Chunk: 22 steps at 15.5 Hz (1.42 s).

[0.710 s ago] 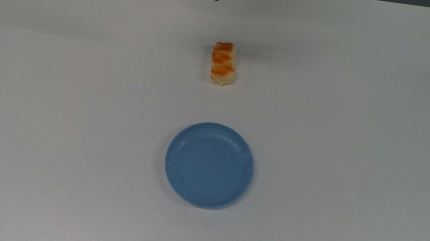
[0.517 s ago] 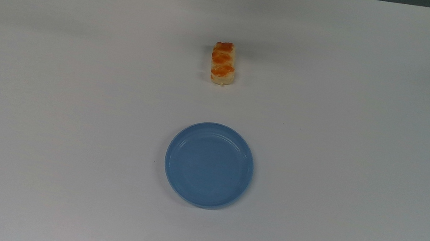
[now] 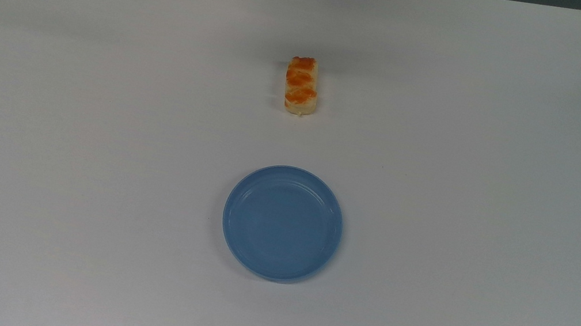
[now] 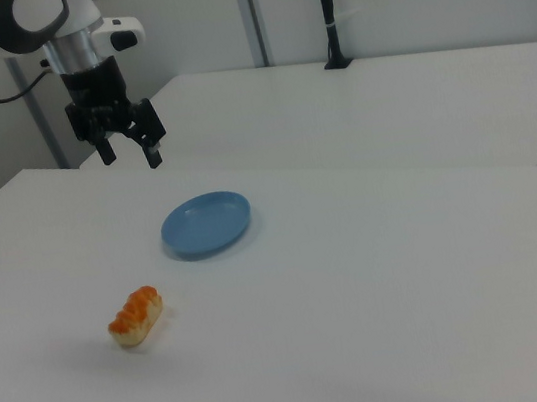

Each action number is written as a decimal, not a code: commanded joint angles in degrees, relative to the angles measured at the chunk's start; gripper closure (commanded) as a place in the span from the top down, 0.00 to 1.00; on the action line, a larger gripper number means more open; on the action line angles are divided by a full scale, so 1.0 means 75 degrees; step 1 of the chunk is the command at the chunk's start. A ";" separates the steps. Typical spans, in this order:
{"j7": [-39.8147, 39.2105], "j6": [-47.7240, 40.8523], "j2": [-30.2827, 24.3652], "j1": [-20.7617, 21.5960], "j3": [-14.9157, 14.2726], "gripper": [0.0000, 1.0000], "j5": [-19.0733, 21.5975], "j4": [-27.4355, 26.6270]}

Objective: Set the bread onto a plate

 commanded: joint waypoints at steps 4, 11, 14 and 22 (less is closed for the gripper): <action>-0.0241 -0.0234 -0.0094 0.0079 -0.0104 1.00 0.0154 0.0038; -0.0499 -0.0246 -0.0071 0.0079 -0.0092 1.00 0.0225 0.0003; -0.0499 -0.0246 -0.0071 0.0067 -0.0080 1.00 0.0237 -0.0009; -0.0429 -0.0176 0.0000 0.0149 0.0014 1.00 0.0178 -0.0137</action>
